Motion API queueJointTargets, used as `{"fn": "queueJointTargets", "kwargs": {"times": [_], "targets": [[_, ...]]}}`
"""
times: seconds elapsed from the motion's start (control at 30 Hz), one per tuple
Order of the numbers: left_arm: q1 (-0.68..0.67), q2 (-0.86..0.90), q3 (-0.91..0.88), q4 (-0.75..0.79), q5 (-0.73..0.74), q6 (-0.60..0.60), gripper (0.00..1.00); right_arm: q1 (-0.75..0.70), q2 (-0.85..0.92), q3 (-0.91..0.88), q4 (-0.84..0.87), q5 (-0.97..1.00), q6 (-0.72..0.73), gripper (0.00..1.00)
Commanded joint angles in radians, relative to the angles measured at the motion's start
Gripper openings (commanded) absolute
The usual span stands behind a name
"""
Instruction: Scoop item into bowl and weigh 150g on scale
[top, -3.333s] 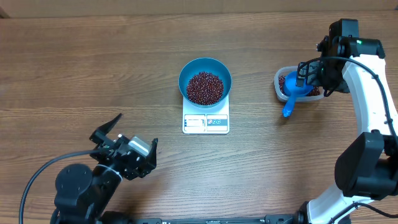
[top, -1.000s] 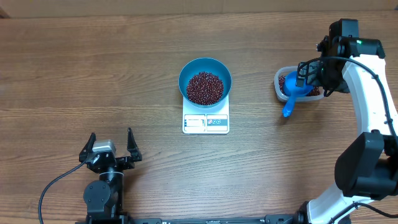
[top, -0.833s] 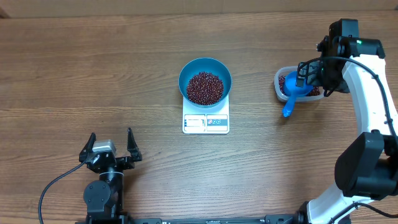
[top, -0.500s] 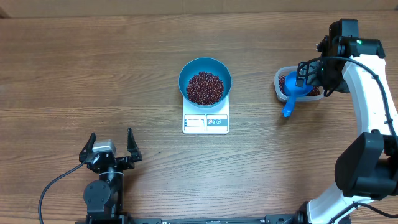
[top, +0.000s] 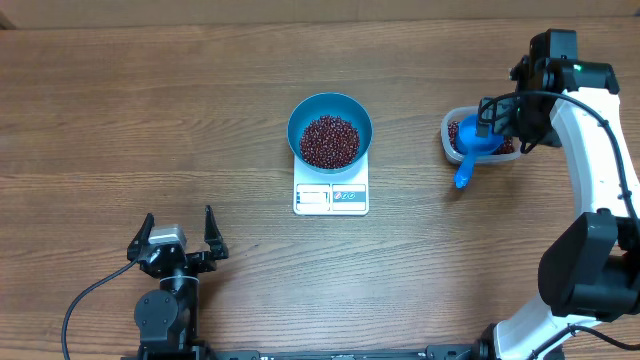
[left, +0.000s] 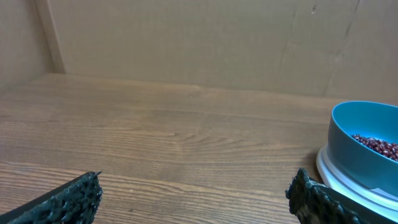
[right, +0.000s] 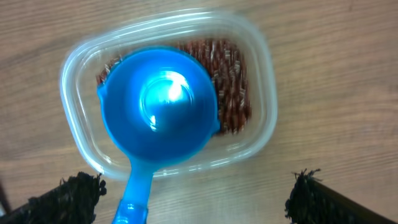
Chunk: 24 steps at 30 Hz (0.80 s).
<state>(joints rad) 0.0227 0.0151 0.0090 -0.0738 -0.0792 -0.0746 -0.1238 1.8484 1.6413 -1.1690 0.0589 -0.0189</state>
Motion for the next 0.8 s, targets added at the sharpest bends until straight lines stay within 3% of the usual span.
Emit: {"fn": "queueJointTargets", "kwargs": {"times": [0.0, 0.17, 0.3, 0.6, 0.77], "targets": [[0.011, -0.011, -0.004, 0.001, 0.009, 0.015, 1.00, -0.001, -0.018, -0.003, 0.081, -0.011, -0.002, 1.00], [0.011, -0.011, -0.004, 0.001, 0.009, 0.015, 0.99, -0.001, -0.019, -0.003, 0.374, -0.131, -0.002, 1.00], [0.011, -0.011, -0.004, 0.001, 0.009, 0.015, 0.99, -0.001, -0.038, -0.003, 0.517, -0.176, -0.001, 1.00], [0.011, -0.011, -0.004, 0.001, 0.009, 0.015, 0.99, -0.002, -0.168, -0.004, 0.545, -0.164, -0.018, 1.00], [0.011, -0.011, -0.004, 0.001, 0.009, 0.015, 0.99, -0.002, -0.223, -0.010, 0.563, -0.166, -0.097, 1.00]]}}
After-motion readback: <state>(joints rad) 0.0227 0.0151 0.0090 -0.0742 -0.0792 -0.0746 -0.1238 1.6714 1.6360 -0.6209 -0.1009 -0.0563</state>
